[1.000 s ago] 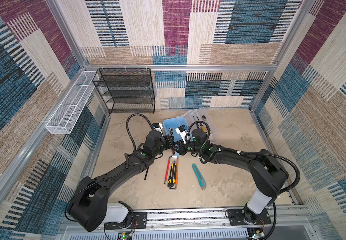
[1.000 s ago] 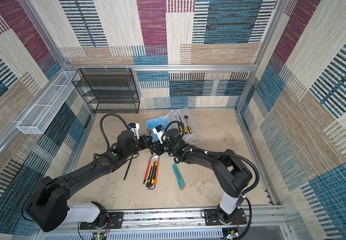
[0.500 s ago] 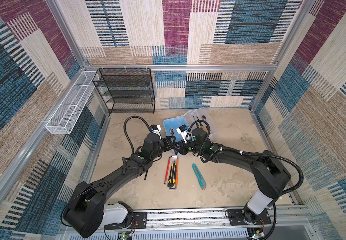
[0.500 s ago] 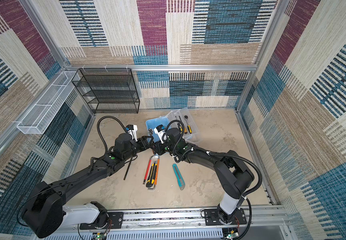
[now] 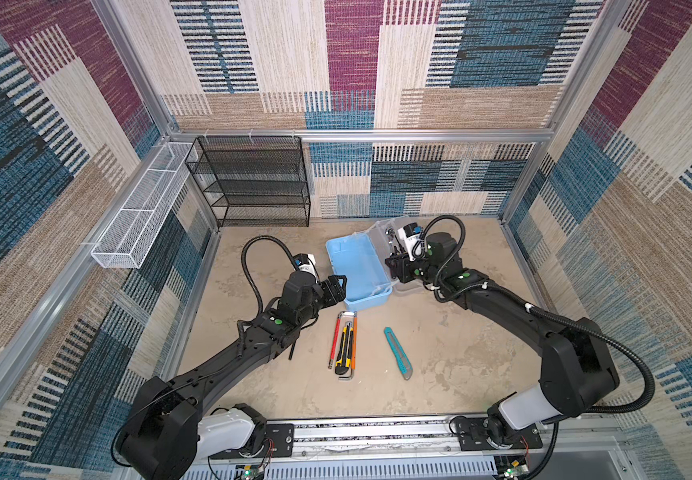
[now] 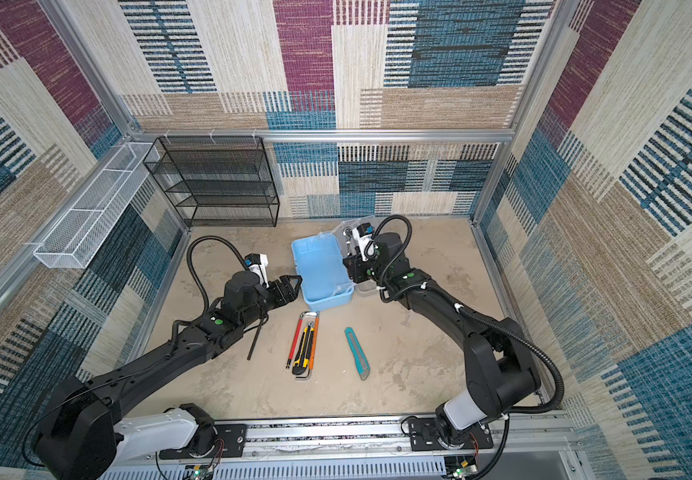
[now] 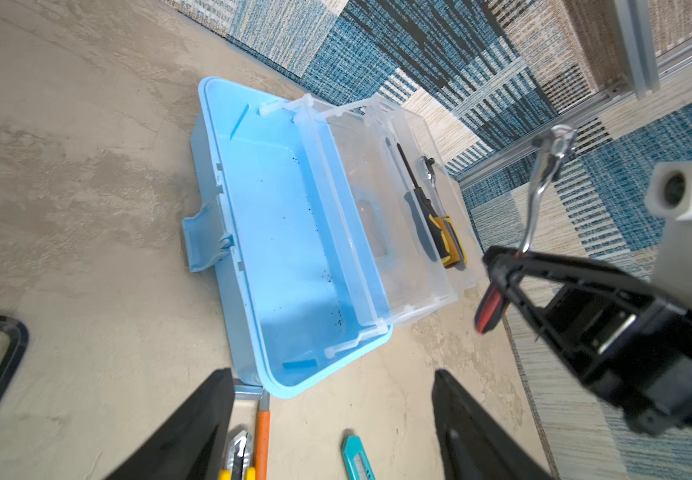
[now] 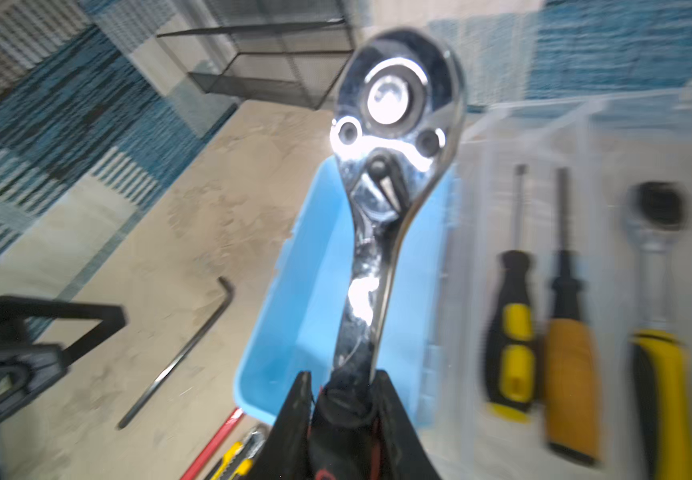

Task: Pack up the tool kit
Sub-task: 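Place the red-handled ratchet in the tray with the right gripper while left gripper withdraws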

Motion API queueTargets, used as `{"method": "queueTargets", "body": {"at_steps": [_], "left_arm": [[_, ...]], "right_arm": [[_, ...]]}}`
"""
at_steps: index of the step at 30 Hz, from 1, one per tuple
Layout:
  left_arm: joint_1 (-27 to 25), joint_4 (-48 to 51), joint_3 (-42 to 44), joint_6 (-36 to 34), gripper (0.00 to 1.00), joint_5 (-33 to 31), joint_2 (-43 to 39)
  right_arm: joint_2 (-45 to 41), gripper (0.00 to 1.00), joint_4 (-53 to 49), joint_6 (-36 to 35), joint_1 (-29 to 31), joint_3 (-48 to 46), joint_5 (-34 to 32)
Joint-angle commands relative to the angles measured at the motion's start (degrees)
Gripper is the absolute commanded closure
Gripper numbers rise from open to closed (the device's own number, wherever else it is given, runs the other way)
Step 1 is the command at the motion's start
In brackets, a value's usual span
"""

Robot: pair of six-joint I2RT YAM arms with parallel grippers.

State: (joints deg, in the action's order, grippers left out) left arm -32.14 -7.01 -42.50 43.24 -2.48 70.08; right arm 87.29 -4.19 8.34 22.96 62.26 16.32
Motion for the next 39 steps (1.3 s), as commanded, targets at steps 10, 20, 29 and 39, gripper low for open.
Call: {"method": "queueTargets", "body": {"at_steps": [10,20,29,39], "left_arm": [[0.06,4.18,0.29,-1.81,0.22,-0.53,0.65],[0.12,5.07,1.59,-2.20,0.22,-1.81,-0.39],[0.16,5.07,2.76,-2.16,0.22,-2.34,-1.19],[0.15,5.12,3.25,-2.12,0.22,-2.61,-1.64]], "right_arm": [[5.50,0.94,-10.49,-15.94,-7.16,8.42,-10.91],[11.16,0.93,-11.53,-18.14,-8.29,13.28,-12.60],[14.85,0.88,-12.44,-18.34,-8.88,15.87,-12.82],[15.72,0.77,-13.05,-17.26,-8.90,17.01,-13.27]]}}
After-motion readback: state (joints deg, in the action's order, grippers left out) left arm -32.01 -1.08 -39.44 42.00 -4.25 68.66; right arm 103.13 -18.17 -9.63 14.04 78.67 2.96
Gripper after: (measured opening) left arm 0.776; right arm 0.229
